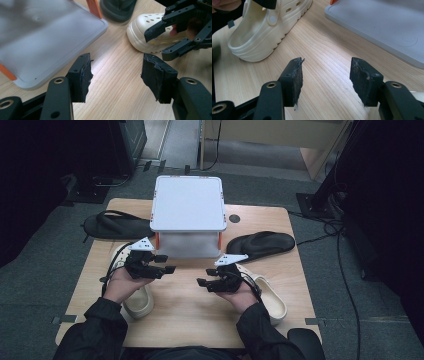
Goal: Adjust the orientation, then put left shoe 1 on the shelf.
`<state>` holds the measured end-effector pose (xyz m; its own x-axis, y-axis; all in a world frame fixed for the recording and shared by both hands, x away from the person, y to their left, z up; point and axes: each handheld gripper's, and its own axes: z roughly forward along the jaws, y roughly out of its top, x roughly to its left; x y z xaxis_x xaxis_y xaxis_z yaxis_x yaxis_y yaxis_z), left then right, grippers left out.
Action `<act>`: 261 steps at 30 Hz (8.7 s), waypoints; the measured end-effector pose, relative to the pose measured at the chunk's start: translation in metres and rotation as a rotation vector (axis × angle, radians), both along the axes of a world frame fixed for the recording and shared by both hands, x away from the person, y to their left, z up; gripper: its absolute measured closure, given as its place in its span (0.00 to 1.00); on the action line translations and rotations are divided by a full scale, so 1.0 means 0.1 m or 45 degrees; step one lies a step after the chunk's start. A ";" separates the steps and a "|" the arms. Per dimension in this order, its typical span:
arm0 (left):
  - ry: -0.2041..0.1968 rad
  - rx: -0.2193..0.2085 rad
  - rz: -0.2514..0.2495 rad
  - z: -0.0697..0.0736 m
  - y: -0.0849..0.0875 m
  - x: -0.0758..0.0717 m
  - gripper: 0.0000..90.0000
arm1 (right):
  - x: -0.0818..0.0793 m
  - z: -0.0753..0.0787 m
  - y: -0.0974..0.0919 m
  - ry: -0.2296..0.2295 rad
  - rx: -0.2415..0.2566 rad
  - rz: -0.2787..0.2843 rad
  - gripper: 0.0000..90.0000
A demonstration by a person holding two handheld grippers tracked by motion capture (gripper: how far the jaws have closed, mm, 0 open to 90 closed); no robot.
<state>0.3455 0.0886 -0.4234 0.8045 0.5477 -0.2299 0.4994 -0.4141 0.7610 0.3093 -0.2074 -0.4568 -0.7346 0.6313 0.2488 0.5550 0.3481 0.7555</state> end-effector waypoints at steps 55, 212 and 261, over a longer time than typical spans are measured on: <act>-0.037 0.086 0.342 -0.12 1.03 -0.10 0.43 | 0.11 -0.08 0.13 0.037 -0.022 0.070 0.44; 0.079 -0.071 0.159 -0.09 0.60 0.35 0.59 | -0.09 -0.03 0.71 -0.047 0.044 0.204 0.43; -0.124 -0.088 0.144 0.61 0.43 0.88 0.72 | 0.22 0.19 0.67 -0.184 -0.170 -0.050 0.84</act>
<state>0.4337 0.1312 -0.3625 0.7588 0.6216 -0.1943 0.4624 -0.3041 0.8329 0.3310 -0.1404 -0.4373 -0.7309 0.6804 0.0542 0.4589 0.4311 0.7769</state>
